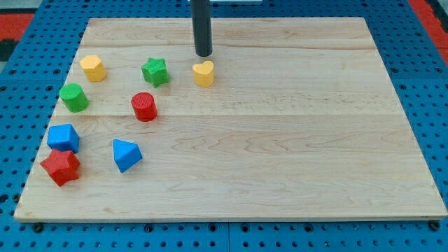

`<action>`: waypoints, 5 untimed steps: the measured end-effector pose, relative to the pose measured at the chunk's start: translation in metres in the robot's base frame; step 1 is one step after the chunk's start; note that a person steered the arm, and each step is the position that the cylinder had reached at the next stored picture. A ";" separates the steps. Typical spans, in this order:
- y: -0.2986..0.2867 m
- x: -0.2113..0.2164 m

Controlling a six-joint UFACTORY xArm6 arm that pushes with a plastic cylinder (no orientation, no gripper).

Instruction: Move the yellow heart to the top left of the blue cube

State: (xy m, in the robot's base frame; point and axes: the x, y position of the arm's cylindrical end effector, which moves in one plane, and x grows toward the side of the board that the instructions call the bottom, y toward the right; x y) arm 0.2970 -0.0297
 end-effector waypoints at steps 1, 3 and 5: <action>0.021 0.034; -0.018 0.053; -0.050 0.094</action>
State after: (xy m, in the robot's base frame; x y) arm 0.3915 -0.0796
